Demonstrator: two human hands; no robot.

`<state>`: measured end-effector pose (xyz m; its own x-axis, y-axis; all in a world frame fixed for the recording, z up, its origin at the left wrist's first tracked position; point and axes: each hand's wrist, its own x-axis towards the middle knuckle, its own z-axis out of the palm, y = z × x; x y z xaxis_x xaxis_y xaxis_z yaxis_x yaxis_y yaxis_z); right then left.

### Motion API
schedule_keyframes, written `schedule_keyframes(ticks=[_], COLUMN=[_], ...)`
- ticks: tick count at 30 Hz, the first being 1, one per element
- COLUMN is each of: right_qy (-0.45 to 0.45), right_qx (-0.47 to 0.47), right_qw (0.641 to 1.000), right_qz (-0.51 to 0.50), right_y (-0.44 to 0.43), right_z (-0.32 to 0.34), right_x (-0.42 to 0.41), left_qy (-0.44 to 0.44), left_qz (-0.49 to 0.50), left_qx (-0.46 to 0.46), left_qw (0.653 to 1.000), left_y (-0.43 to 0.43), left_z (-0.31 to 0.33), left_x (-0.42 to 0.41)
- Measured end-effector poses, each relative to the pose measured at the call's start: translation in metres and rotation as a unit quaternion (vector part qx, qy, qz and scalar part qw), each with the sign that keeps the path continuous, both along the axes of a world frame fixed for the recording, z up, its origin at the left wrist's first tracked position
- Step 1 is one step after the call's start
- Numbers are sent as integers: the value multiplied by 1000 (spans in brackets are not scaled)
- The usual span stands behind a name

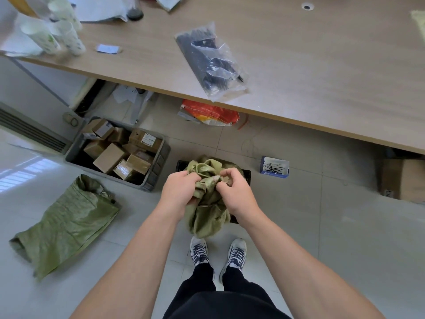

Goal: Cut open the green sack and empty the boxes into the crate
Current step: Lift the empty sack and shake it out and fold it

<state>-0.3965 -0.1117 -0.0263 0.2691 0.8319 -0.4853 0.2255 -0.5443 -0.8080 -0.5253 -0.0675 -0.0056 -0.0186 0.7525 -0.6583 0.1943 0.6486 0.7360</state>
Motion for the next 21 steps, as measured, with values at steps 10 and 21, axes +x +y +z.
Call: schedule_keyframes(ticks=[10, 21], right_qy=[-35, -19], right_qx=[74, 88], right_qw=[996, 995], right_qz=[47, 32], right_y=[23, 35], right_z=[31, 43], right_x=[12, 26], left_qy=[23, -9], left_qz=[-37, -70], left_qx=[70, 70], left_qw=[997, 995], left_y=[14, 28], left_z=[27, 52], left_x=[13, 10])
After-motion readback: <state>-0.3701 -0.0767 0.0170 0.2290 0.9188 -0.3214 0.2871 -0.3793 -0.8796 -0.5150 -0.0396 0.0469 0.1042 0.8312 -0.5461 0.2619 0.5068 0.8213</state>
